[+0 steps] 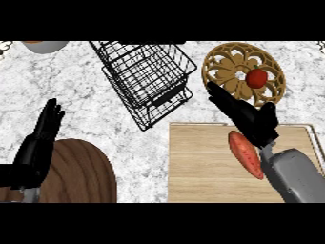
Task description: Pick the sweet potato from the tray and place it in the tiered basket
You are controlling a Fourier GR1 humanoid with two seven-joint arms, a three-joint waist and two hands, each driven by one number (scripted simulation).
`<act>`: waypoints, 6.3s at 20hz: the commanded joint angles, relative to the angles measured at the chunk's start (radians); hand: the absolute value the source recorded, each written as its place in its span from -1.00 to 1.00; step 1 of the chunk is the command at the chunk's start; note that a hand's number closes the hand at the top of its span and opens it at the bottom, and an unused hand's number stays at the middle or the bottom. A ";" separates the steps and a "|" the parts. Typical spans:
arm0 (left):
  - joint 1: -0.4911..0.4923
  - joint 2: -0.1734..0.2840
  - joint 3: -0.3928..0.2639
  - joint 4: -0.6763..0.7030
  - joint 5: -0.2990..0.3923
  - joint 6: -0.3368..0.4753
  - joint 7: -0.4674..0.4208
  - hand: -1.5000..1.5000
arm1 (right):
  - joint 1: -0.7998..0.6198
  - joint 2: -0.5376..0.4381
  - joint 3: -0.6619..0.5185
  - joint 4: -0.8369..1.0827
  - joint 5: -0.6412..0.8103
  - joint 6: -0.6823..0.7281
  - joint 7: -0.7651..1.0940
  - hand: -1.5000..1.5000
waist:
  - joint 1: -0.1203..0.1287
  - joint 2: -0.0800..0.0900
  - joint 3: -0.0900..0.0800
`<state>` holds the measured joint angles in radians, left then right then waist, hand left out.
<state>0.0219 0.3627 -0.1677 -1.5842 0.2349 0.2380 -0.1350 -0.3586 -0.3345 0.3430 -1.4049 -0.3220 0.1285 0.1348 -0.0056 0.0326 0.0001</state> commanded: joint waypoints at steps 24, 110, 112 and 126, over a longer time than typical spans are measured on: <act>-0.125 -0.083 -0.076 0.221 -0.020 -0.172 0.009 0.00 | -0.042 -0.405 -0.211 -0.150 -0.020 0.291 0.145 -1.00 | -0.014 -0.041 -0.005; -0.080 -0.211 0.172 0.234 -0.214 -0.326 0.047 0.00 | 0.399 0.290 -0.274 -0.365 1.376 -0.113 0.729 1.00 | -0.107 -0.077 -0.010; -0.092 -0.232 0.152 0.232 -0.233 -0.311 0.037 0.00 | 0.396 0.329 -0.185 -0.455 1.414 -0.173 0.822 1.00 | -0.082 -0.069 -0.008; -0.166 -0.249 0.113 0.264 -0.238 -0.351 0.039 0.00 | -0.002 0.334 0.185 -0.660 1.805 -0.116 1.349 1.00 | 0.024 -0.032 -0.006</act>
<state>-0.1188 0.1150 -0.0470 -1.3468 0.0055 -0.1048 -0.0817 -0.2006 -0.0092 0.5115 -2.0874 1.4525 -0.0337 1.1974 -0.0043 -0.0125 -0.0067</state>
